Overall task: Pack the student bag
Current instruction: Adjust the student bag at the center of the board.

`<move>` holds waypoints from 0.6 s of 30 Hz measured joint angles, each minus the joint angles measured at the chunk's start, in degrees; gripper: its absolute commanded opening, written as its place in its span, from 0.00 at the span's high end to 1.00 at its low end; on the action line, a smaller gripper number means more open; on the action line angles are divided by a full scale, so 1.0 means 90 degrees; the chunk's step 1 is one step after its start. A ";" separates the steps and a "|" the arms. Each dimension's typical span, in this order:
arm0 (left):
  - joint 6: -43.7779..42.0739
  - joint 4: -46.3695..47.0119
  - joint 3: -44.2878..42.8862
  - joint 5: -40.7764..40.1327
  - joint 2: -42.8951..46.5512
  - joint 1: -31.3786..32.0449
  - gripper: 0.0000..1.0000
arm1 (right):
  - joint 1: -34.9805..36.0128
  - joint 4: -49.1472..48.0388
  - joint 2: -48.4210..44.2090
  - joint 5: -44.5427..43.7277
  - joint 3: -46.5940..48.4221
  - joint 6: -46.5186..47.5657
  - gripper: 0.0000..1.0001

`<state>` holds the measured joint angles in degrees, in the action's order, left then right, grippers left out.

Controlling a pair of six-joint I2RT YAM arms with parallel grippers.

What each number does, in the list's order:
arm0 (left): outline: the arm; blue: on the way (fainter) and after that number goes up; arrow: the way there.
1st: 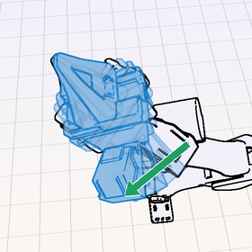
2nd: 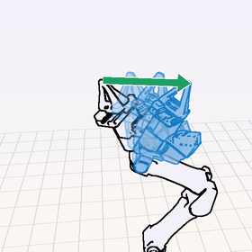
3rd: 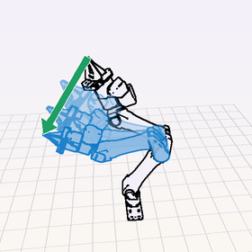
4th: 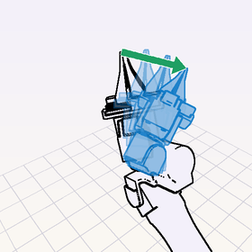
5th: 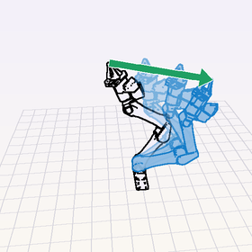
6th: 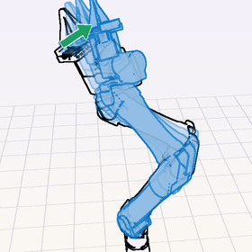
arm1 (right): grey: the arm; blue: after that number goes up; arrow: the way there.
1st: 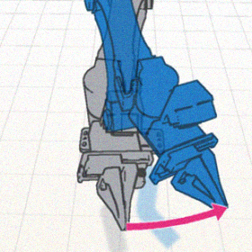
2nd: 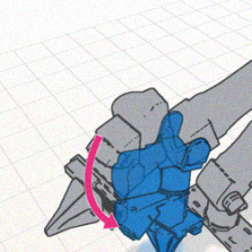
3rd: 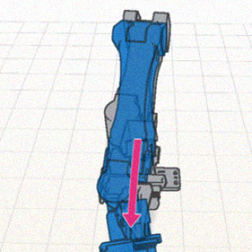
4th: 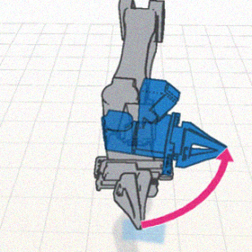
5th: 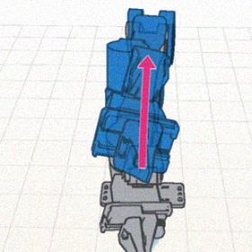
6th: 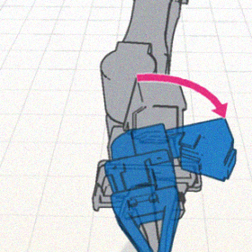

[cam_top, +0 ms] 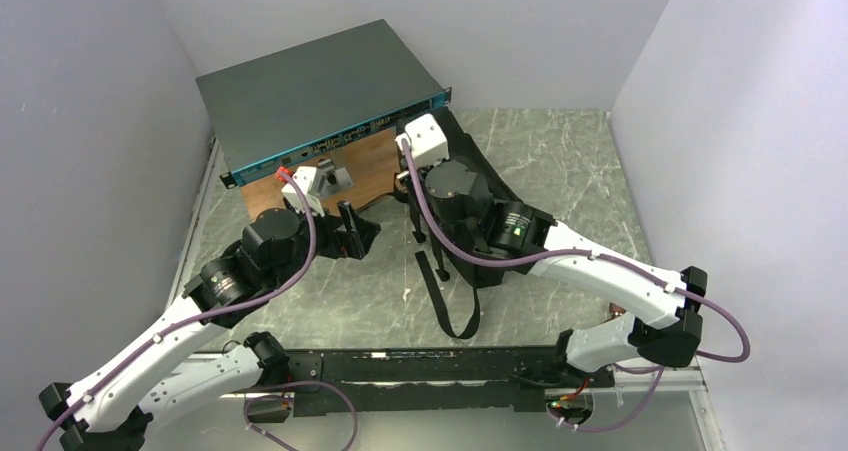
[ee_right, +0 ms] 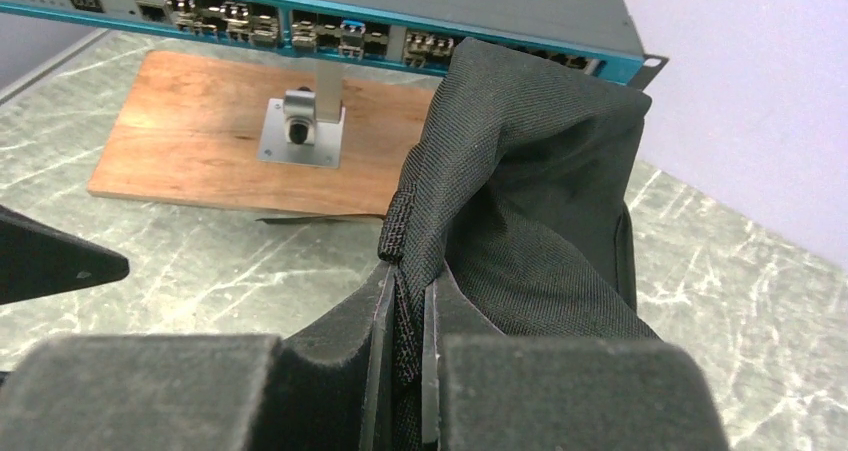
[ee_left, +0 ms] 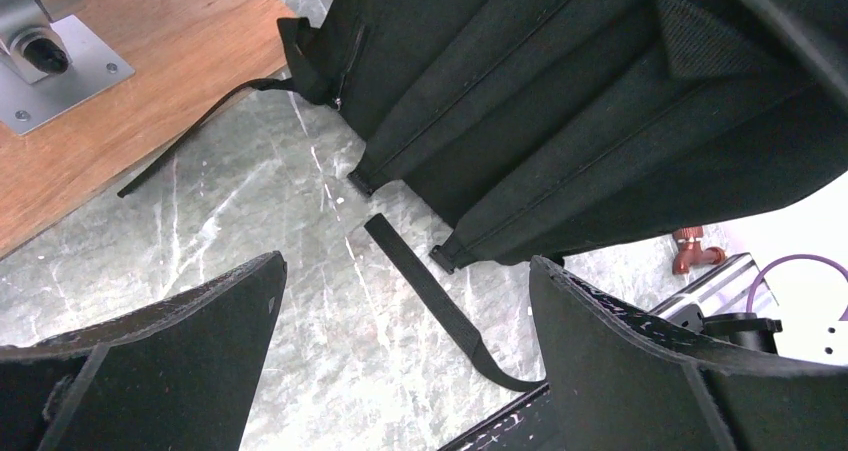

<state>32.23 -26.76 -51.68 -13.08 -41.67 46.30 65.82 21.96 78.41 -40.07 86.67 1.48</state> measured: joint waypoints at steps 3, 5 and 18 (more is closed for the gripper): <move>0.0000 0.0000 0.0000 0.0002 0.0007 -0.0010 0.03 | 0.0007 -0.0267 -0.0121 0.0041 -0.0372 -0.0177 0.78; 0.0000 0.0002 0.0000 0.0024 0.0019 -0.0012 0.03 | 0.0005 -0.0367 -0.0163 0.0131 -0.0457 -0.0299 0.67; 0.0000 0.0119 0.0000 0.0189 -0.0027 -0.0029 0.03 | -0.0168 -0.0160 -0.0262 0.0474 -0.0299 -0.0306 0.33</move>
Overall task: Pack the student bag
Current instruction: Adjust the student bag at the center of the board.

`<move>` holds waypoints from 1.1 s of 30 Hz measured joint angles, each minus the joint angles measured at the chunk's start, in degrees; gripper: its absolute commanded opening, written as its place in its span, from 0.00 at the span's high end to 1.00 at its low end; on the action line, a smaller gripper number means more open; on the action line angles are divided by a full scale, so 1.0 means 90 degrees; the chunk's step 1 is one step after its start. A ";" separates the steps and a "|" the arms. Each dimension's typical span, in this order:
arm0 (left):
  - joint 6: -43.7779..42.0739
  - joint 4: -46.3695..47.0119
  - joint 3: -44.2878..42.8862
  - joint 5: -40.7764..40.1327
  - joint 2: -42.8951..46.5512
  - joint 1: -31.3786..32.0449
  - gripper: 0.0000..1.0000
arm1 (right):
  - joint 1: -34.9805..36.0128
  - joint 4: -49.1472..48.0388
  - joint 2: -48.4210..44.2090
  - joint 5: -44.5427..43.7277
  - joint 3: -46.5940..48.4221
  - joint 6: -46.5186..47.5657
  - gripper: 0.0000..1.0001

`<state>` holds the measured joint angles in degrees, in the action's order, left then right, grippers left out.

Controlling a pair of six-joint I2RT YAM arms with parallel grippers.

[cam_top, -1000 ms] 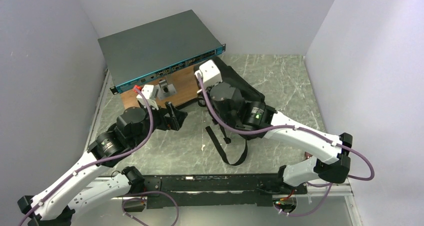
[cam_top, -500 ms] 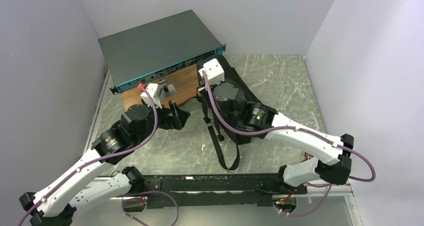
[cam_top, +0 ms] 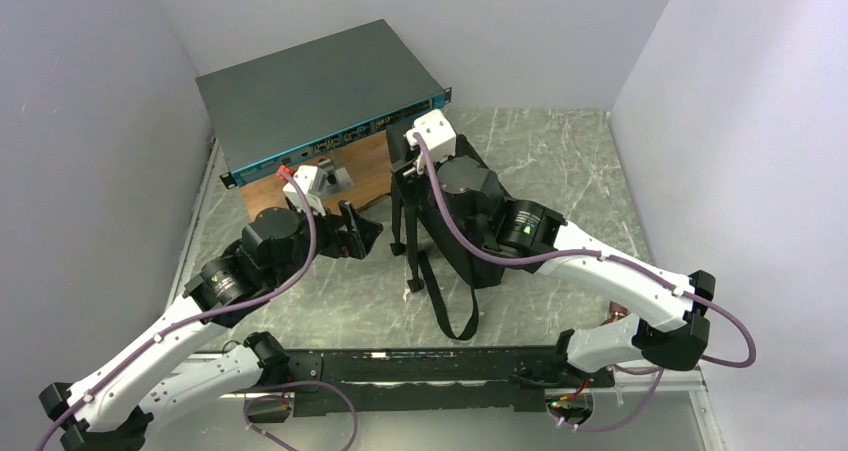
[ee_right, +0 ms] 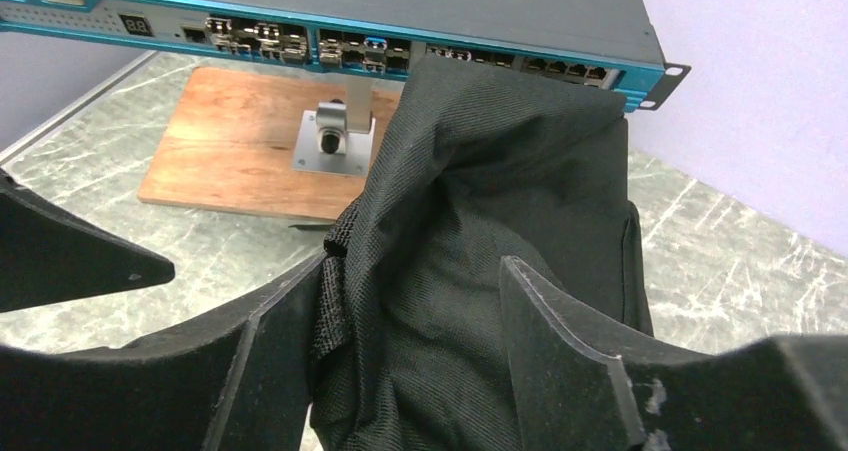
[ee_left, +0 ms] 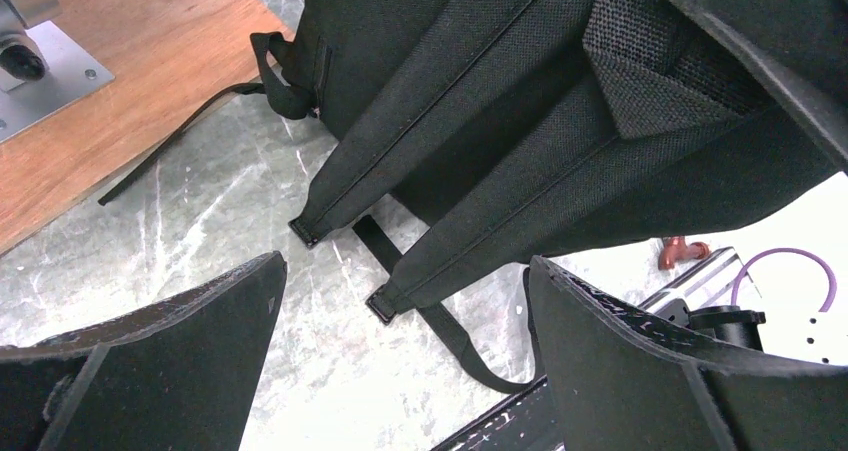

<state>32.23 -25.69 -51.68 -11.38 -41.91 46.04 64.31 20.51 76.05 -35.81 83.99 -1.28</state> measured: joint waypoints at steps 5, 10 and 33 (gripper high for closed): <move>-0.0005 0.0007 -0.0022 0.0000 0.0007 0.0000 0.02 | 0.0000 0.0194 0.0002 0.0211 0.0240 -0.0010 0.21; -0.0010 0.0102 -0.0063 0.0039 -0.0053 -0.0015 0.02 | -0.0005 0.0277 -0.0019 0.0333 0.0306 -0.0034 0.08; -0.0146 0.0974 -0.0736 0.1022 -0.1547 -0.0219 0.05 | -0.1683 0.0896 -0.1462 0.2693 -0.0449 -0.0595 0.20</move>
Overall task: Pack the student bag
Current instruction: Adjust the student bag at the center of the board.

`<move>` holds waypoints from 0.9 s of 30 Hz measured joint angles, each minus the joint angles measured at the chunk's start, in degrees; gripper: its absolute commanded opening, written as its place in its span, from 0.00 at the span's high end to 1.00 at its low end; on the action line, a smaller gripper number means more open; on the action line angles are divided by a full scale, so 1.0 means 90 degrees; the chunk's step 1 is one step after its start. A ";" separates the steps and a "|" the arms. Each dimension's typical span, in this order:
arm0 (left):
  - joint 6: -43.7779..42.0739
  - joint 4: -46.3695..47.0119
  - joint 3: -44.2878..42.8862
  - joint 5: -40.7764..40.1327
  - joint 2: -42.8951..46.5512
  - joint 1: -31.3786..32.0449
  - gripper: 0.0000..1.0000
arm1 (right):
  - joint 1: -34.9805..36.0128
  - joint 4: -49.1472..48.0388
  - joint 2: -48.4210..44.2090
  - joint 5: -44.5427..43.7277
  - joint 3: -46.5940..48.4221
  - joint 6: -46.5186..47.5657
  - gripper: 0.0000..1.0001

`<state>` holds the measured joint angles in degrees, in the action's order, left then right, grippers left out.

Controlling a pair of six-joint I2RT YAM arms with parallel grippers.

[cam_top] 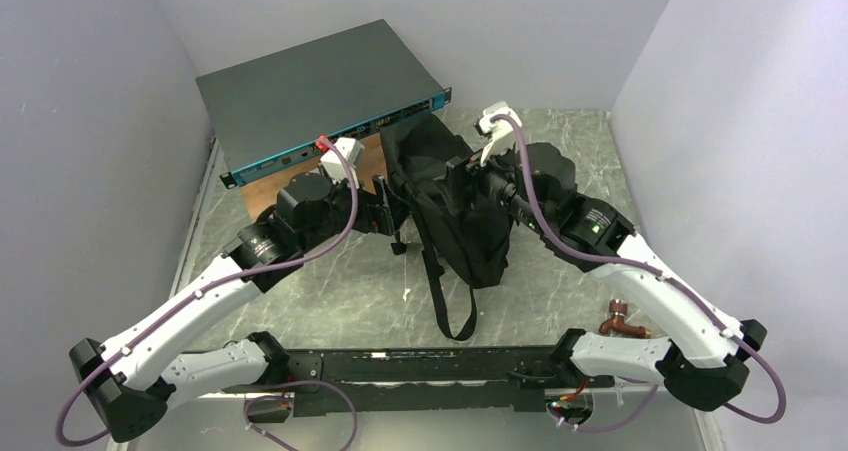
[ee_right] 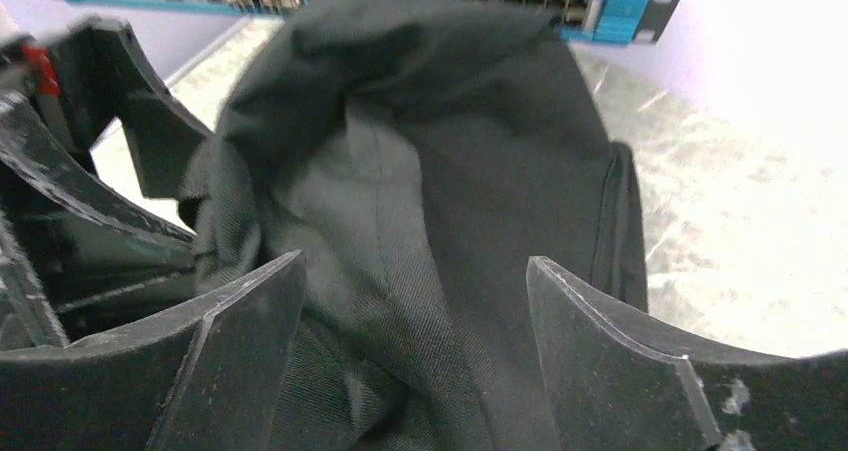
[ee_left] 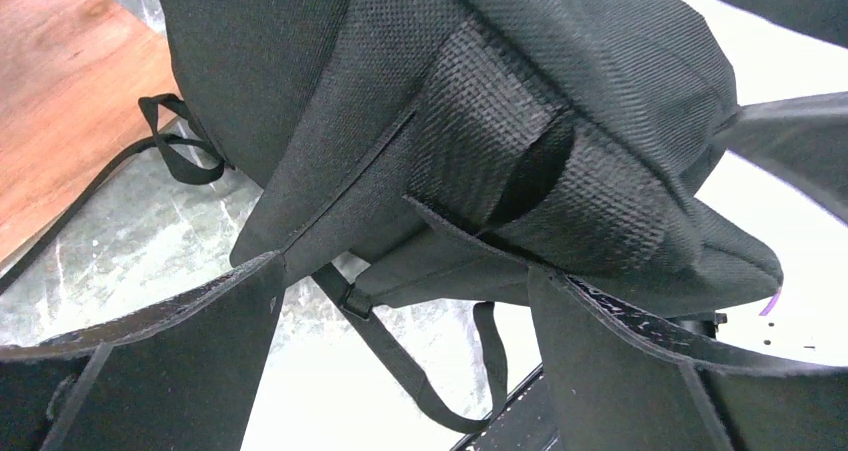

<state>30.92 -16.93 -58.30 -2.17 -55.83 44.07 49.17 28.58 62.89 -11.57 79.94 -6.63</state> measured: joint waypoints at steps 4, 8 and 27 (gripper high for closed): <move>0.0019 0.0039 -0.0012 0.0083 -0.0136 -0.0015 0.05 | -0.0265 -0.0061 0.0010 0.0158 -0.0508 -0.0036 0.66; 0.0024 0.0066 -0.0012 0.0129 -0.0148 -0.0019 0.04 | -0.0602 -0.0345 -0.0092 0.0114 -0.0935 -0.0274 1.00; 0.0138 -0.0168 0.0474 -0.0080 0.1088 -0.0085 0.04 | -0.1112 -0.0629 -0.0459 -0.0760 -0.1498 -0.1217 1.00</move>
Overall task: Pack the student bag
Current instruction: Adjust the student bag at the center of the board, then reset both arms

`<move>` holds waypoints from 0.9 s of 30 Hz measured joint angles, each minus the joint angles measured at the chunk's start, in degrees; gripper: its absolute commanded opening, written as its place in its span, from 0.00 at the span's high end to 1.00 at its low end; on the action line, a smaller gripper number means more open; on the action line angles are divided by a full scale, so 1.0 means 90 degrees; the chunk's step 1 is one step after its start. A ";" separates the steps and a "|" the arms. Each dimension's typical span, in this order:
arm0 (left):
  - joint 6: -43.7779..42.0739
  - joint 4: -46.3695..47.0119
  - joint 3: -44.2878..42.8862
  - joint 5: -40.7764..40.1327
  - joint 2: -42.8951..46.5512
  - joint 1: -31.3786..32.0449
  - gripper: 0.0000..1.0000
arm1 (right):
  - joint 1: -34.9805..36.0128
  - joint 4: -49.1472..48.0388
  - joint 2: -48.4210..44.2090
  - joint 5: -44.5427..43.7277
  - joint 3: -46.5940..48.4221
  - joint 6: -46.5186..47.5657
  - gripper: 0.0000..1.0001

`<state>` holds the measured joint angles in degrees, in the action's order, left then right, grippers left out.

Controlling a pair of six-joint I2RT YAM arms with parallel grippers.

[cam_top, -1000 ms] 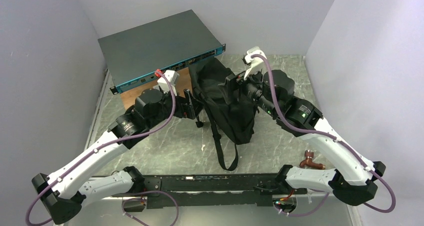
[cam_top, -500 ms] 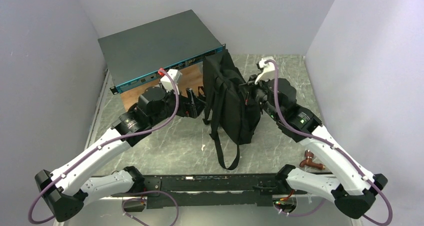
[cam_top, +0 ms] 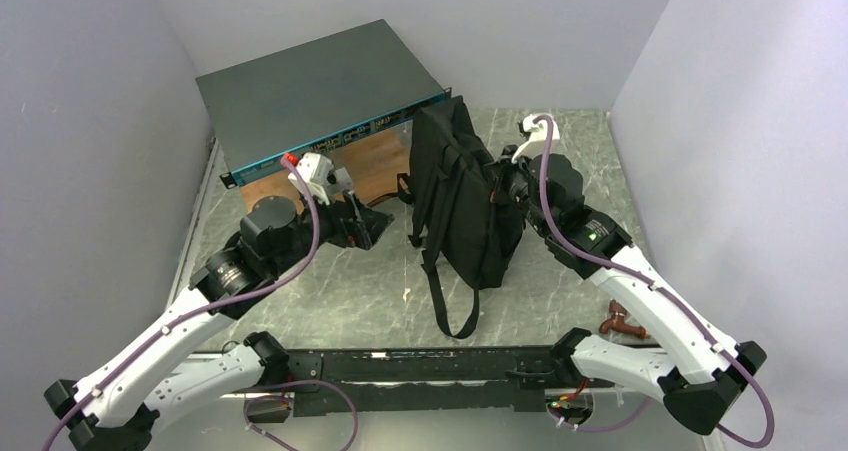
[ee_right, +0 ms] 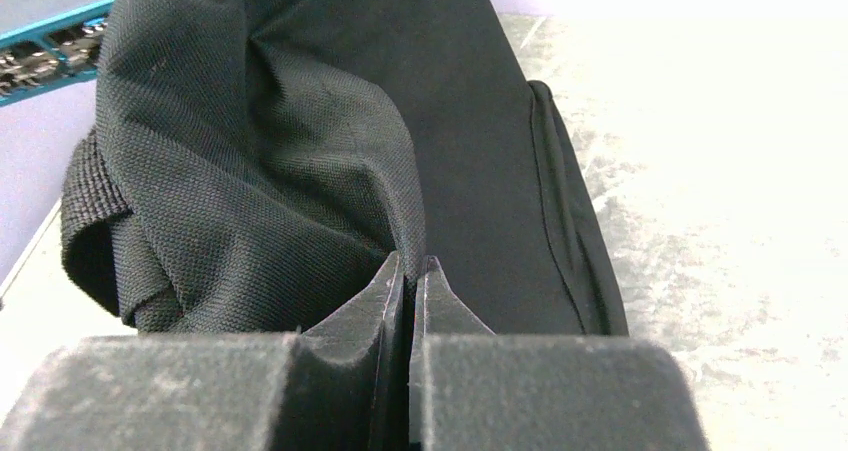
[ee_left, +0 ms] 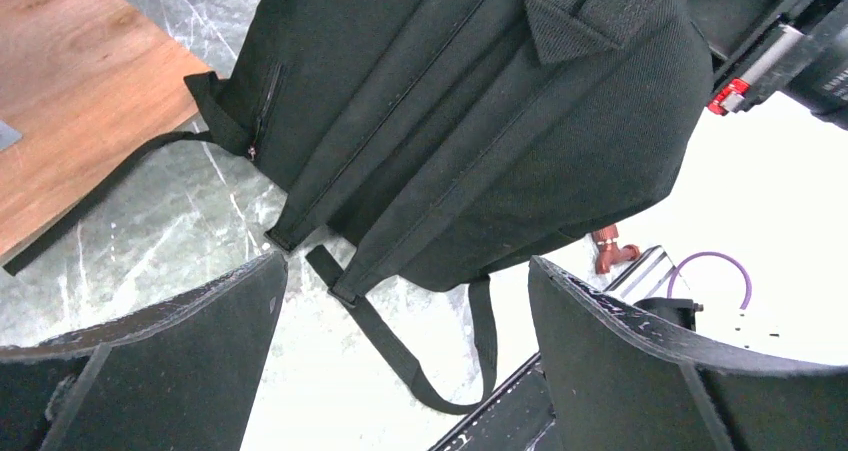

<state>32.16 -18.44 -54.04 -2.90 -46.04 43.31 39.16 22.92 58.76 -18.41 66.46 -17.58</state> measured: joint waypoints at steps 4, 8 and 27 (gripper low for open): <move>0.0083 -0.0058 0.0245 -0.0012 0.0274 0.0000 0.04 | -0.0284 -0.0270 -0.0100 -0.0005 -0.0328 -0.0049 1.00; 0.0153 -0.0151 0.0245 -0.0002 0.0233 0.0000 0.04 | -0.0376 0.0039 0.0080 0.0046 0.0068 0.0070 0.71; 0.0080 -0.0391 0.0189 -0.0034 0.0287 0.0000 0.00 | -0.0389 0.1382 0.0330 0.0775 0.1681 0.0427 0.19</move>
<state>32.88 -21.96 -52.34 -3.20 -43.46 43.31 35.66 35.35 61.73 -11.44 81.58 -13.74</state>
